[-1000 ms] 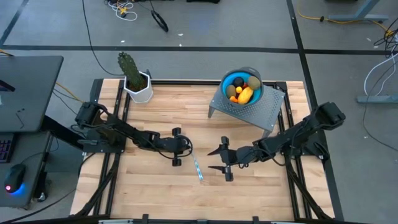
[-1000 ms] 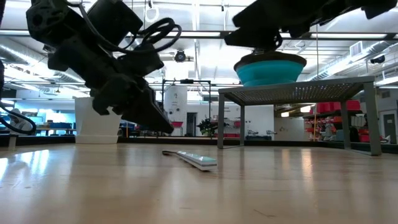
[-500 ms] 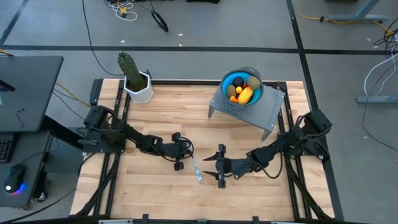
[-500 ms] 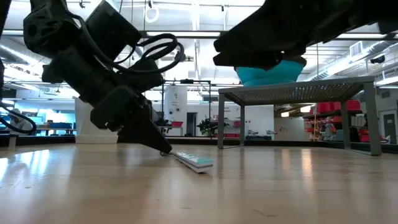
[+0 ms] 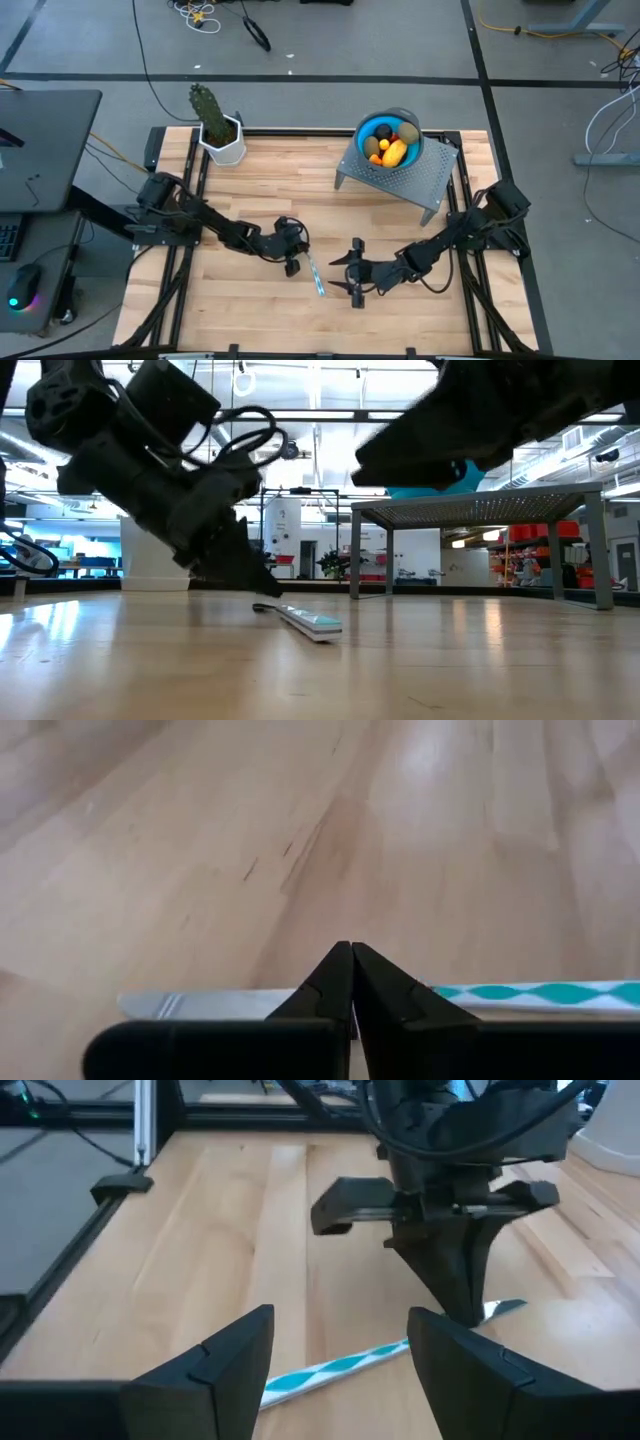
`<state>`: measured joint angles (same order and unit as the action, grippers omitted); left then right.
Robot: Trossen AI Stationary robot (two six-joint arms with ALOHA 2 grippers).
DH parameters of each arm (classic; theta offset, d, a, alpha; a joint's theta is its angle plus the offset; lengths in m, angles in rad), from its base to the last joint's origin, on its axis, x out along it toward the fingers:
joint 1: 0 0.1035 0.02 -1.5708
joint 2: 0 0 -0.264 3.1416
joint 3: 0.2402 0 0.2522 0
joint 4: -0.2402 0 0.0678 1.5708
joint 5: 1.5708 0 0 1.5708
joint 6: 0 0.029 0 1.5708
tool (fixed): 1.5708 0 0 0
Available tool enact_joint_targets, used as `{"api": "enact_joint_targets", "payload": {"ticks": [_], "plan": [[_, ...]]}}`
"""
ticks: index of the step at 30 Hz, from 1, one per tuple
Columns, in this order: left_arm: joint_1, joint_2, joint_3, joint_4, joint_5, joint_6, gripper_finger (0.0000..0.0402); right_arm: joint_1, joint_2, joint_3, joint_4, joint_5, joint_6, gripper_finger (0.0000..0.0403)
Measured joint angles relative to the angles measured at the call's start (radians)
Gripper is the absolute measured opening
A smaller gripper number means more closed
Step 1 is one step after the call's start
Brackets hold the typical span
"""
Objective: Pick & Place Fruit
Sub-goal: Put the green table knife on the shelf
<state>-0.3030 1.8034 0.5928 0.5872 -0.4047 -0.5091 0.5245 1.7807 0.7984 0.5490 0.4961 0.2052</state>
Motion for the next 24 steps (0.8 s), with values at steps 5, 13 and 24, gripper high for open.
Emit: {"api": "enact_joint_targets", "payload": {"ticks": [5, 13, 24], "plan": [[0.016, 0.033, 0.015, -0.008, 0.011, 0.085, 0.0005, -0.006, 0.002, 0.000, -0.028, 0.000, -0.003, 0.0240], [0.023, -0.044, 0.064, -0.033, 0.070, 0.184, 0.0010, -0.015, 0.036, -0.001, -0.061, 0.079, 0.039, 0.0240], [-0.109, -0.305, 0.072, -0.324, 0.068, 0.182, 0.0011, 0.024, 0.105, 0.059, -0.044, 0.073, 0.011, 0.0240]]}}
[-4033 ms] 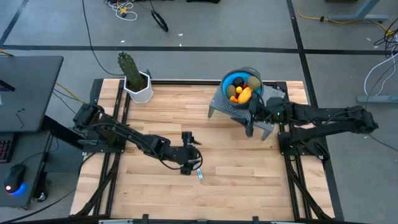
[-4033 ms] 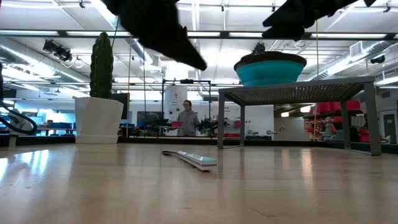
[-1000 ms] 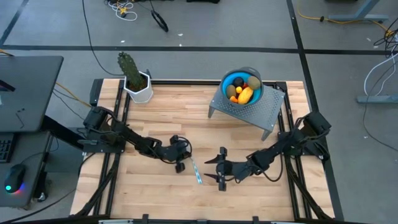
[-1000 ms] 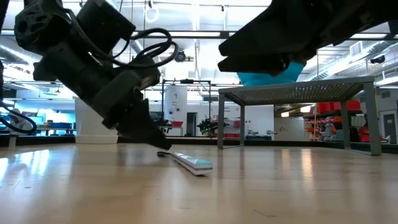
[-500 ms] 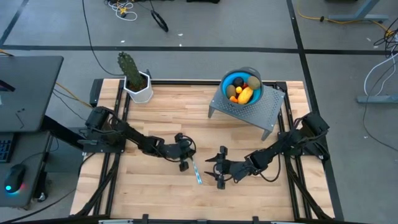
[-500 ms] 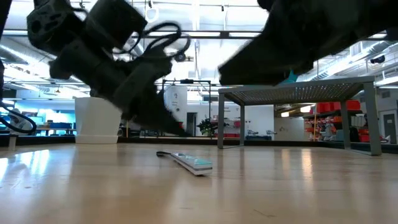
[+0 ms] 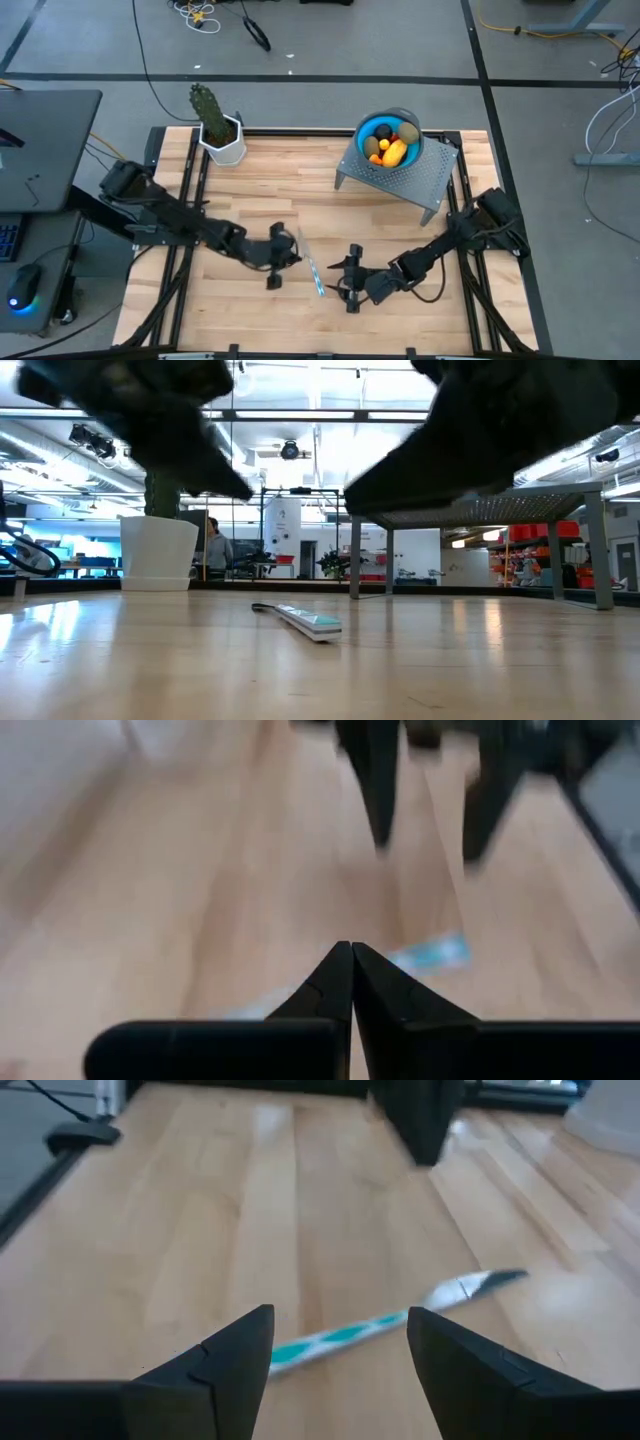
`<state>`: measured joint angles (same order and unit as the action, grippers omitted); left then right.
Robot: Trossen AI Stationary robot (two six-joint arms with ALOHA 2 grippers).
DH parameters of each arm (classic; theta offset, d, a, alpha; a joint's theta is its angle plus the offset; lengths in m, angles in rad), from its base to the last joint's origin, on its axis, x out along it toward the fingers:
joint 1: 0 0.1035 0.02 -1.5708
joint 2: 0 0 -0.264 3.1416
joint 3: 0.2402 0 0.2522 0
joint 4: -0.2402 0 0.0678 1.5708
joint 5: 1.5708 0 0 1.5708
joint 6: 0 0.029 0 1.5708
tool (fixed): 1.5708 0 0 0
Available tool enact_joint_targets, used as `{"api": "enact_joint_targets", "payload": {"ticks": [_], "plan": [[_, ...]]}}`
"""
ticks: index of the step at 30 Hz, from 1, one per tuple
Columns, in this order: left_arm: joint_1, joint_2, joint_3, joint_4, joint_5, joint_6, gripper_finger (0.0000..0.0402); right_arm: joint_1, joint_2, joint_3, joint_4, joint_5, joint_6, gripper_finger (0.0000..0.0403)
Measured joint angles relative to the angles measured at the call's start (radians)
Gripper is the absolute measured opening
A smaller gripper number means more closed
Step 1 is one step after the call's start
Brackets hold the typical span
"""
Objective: Pick & Place Fruit
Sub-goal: Put the green table knife on the shelf
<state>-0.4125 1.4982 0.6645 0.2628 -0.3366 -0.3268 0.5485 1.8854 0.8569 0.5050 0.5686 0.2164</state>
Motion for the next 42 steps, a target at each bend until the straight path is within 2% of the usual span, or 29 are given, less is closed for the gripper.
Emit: {"api": "enact_joint_targets", "payload": {"ticks": [2, 5, 7, 14, 23, 30, 36, 40, 42], "plan": [[-0.034, -0.002, -0.001, -0.058, -0.038, 0.009, 0.0007, 0.009, 0.000, 0.016, 0.000, 0.019, -0.013, 0.0240], [-0.067, 0.016, -0.001, -0.132, -0.183, -0.038, 0.0005, 0.010, 0.000, 0.030, 0.000, 0.037, -0.014, 0.0240], [-0.070, 0.027, -0.002, -0.171, -0.230, -0.072, 0.0009, 0.008, 0.002, 0.034, -0.003, 0.041, 0.010, 0.0240], [-0.084, 0.011, -0.001, -0.173, -0.242, -0.104, 0.0010, 0.006, 0.096, 0.123, -0.032, 0.069, 0.046, 0.0240], [-0.094, 0.012, -0.001, -0.187, -0.218, -0.119, 0.0019, 0.002, 0.211, 0.311, -0.258, 0.168, 0.188, 0.0240], [-0.133, -0.033, -0.002, -0.241, -0.211, -0.132, 0.0006, -0.018, 0.237, 0.329, -0.255, 0.143, 0.353, 0.0240], [-0.192, -0.112, -0.001, -0.260, -0.237, -0.148, 0.0019, -0.017, 0.274, 0.347, -0.271, 0.129, 0.368, 0.0240], [-0.255, -0.139, -0.002, -0.276, -0.278, -0.141, 0.0016, -0.017, 0.321, 0.427, -0.317, 0.116, 0.381, 0.0240], [-0.279, -0.139, -0.001, -0.271, -0.291, -0.136, 0.0010, -0.017, 0.346, 0.476, -0.396, 0.124, 0.390, 0.0240]]}}
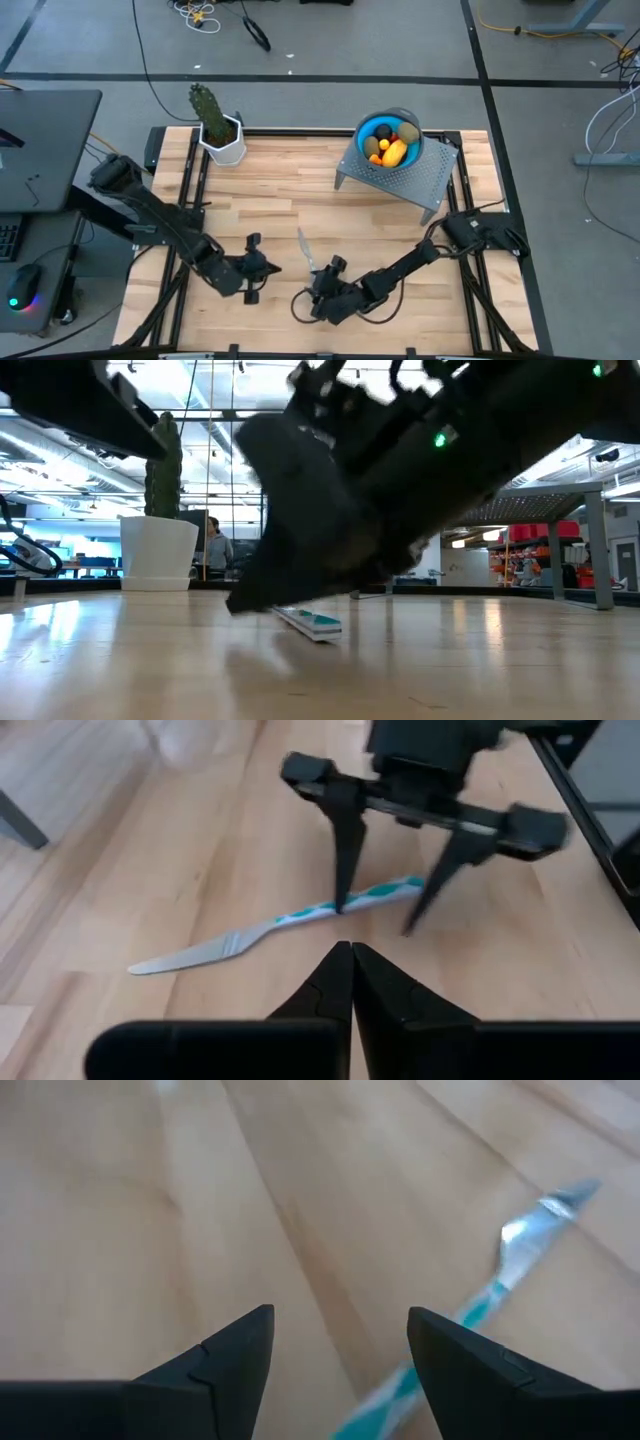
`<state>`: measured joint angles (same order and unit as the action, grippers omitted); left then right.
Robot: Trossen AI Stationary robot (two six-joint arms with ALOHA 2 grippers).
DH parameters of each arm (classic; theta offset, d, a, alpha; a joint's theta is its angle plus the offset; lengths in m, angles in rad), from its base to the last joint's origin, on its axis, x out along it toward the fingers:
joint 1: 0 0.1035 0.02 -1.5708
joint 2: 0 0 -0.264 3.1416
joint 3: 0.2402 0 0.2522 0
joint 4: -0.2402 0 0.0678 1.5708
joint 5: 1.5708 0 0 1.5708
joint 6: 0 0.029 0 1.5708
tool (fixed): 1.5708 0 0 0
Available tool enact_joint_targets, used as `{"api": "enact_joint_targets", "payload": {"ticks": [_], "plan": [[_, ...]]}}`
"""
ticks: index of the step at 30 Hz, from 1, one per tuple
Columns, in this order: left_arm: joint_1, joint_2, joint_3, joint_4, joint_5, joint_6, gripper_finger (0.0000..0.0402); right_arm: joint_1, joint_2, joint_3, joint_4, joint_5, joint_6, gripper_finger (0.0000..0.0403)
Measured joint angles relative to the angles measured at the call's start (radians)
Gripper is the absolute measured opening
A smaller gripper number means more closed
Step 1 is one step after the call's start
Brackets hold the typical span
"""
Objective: Pick & Place Fruit
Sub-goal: Put the green table knife on the shelf
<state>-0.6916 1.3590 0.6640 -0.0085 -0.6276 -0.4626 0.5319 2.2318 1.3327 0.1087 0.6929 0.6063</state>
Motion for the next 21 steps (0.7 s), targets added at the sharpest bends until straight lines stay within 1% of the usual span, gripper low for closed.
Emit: {"api": "enact_joint_targets", "payload": {"ticks": [4, 6, 11, 16, 18, 21], "plan": [[-0.047, 0.000, 0.000, -0.023, -0.011, 0.001, 0.0006, 0.000, 0.025, 0.077, -0.171, 0.043, 0.084, 0.0240], [-0.063, 0.000, 0.000, -0.046, -0.012, -0.016, 0.0011, 0.002, 0.026, 0.084, -0.199, 0.056, 0.118, 0.0240], [-0.098, 0.000, -0.001, -0.055, -0.016, -0.024, 0.0022, 0.020, 0.027, 0.084, -0.200, 0.080, 0.130, 0.0240], [-0.137, 0.000, -0.001, -0.070, -0.012, -0.029, 0.0012, 0.032, 0.026, 0.085, -0.256, 0.055, 0.128, 0.0240], [-0.156, 0.000, -0.001, -0.073, -0.012, -0.030, 0.0007, 0.039, 0.026, 0.085, -0.247, 0.057, 0.128, 0.0240], [-0.182, 0.000, -0.001, -0.073, -0.018, -0.031, 0.0006, 0.058, 0.025, 0.085, -0.186, 0.070, 0.108, 0.0240]]}}
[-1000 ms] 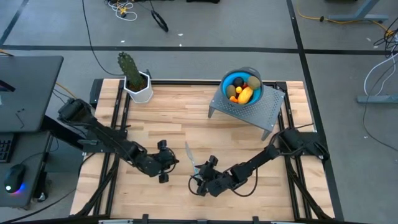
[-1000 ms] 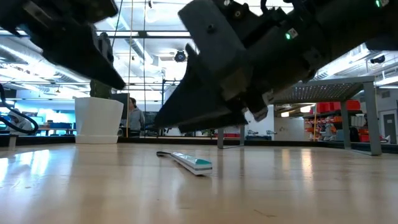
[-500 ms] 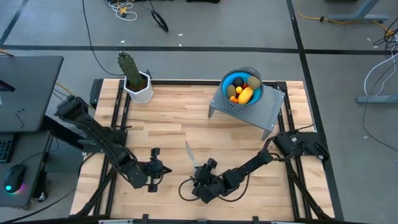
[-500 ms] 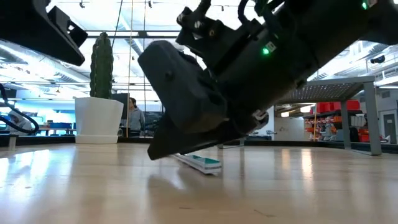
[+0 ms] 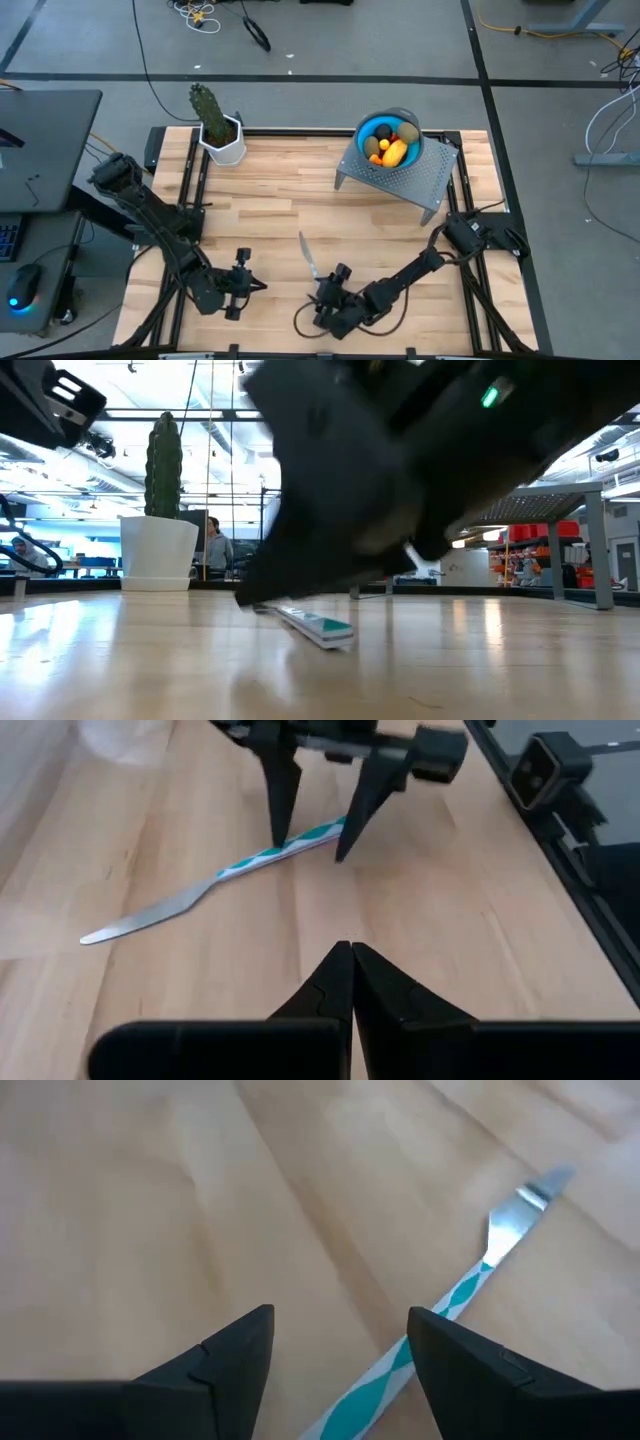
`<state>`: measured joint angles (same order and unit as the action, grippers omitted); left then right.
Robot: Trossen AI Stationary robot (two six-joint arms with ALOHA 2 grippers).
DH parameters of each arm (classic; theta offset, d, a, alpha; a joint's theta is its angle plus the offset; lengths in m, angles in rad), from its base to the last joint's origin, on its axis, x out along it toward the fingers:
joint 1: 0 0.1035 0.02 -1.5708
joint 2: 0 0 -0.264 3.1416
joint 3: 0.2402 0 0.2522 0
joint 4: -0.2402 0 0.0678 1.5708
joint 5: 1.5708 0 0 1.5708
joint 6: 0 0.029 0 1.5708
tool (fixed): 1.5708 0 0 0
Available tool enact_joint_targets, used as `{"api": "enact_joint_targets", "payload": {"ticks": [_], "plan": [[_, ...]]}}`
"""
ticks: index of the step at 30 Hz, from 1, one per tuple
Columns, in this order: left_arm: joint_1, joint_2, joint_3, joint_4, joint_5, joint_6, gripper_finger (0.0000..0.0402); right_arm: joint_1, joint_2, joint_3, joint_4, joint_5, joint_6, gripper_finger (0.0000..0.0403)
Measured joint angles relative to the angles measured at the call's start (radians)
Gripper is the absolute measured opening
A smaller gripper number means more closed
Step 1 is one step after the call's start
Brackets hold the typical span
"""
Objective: Pick & Place Fruit
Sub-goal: Put the green table knife on the shelf
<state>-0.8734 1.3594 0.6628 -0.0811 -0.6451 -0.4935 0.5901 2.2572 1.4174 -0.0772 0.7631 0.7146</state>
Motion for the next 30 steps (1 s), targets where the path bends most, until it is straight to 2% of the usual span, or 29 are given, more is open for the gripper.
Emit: {"api": "enact_joint_targets", "payload": {"ticks": [5, 9, 16, 24, 30], "plan": [[-0.031, 0.000, 0.000, -0.005, -0.042, -0.014, 0.0020, 0.020, -0.020, 0.000, 0.082, 0.096, -0.044, 0.0240], [-0.053, 0.000, 0.000, -0.012, -0.050, -0.019, 0.0021, 0.021, -0.023, -0.001, 0.065, 0.170, -0.023, 0.0240], [-0.087, 0.000, 0.000, -0.021, -0.051, -0.014, 0.0006, 0.002, -0.002, -0.001, -0.021, 0.101, 0.143, 0.0240], [-0.103, 0.001, 0.000, -0.039, -0.051, -0.019, 0.0025, -0.012, 0.033, 0.000, -0.060, 0.072, 0.178, 0.0238], [-0.104, 0.001, 0.000, -0.043, -0.048, -0.019, 0.0016, -0.019, 0.029, 0.004, -0.165, 0.074, 0.227, 0.0207]]}}
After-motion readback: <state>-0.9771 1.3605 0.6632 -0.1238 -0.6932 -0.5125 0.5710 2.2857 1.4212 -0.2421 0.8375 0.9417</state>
